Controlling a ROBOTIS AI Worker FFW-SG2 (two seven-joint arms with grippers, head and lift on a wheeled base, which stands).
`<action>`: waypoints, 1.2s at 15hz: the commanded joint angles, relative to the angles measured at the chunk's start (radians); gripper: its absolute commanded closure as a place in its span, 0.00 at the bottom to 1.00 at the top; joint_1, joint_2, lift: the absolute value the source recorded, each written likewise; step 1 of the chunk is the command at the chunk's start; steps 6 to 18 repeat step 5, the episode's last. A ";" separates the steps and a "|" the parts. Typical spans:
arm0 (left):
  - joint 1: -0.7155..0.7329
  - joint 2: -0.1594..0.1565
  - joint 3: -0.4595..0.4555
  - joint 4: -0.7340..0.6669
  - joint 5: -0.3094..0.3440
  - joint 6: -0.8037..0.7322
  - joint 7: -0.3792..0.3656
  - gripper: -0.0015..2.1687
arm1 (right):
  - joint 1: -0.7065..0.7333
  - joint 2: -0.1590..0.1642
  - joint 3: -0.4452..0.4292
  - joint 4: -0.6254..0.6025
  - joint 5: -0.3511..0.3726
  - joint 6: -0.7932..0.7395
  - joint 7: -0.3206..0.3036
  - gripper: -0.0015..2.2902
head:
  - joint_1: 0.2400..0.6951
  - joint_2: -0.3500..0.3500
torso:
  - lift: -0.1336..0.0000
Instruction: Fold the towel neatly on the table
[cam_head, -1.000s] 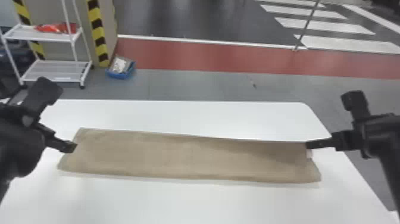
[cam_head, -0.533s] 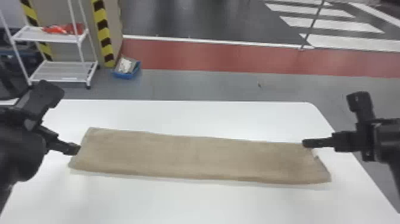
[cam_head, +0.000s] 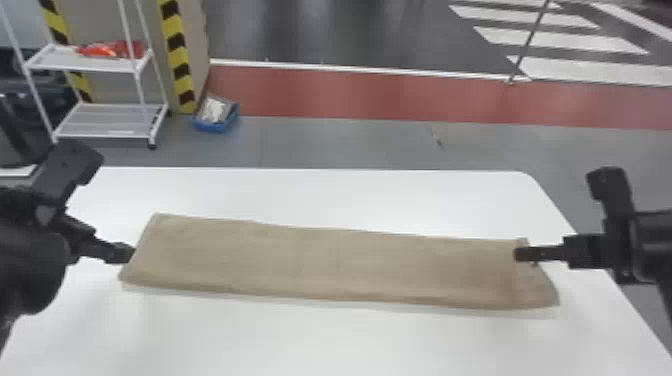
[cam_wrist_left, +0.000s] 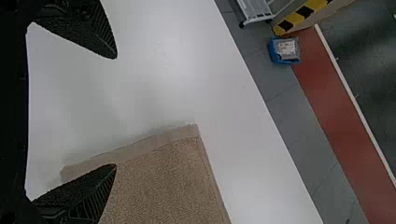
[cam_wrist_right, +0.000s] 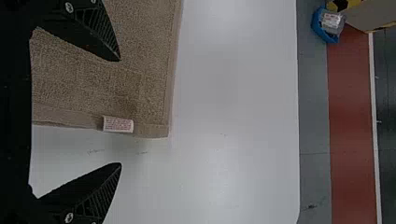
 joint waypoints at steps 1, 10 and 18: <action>0.014 -0.001 0.007 -0.018 0.001 0.001 0.000 0.03 | 0.012 -0.002 -0.002 -0.017 -0.002 0.013 0.002 0.04 | 1.00 0.30 | 0.07; 0.030 -0.001 0.021 -0.039 0.002 0.004 -0.004 0.04 | 0.020 -0.002 -0.005 -0.024 -0.005 0.019 0.002 0.04 | 1.00 0.30 | 0.07; 0.030 -0.001 0.021 -0.039 0.002 0.004 -0.004 0.04 | 0.020 -0.002 -0.005 -0.024 -0.005 0.019 0.002 0.04 | 1.00 0.30 | 0.07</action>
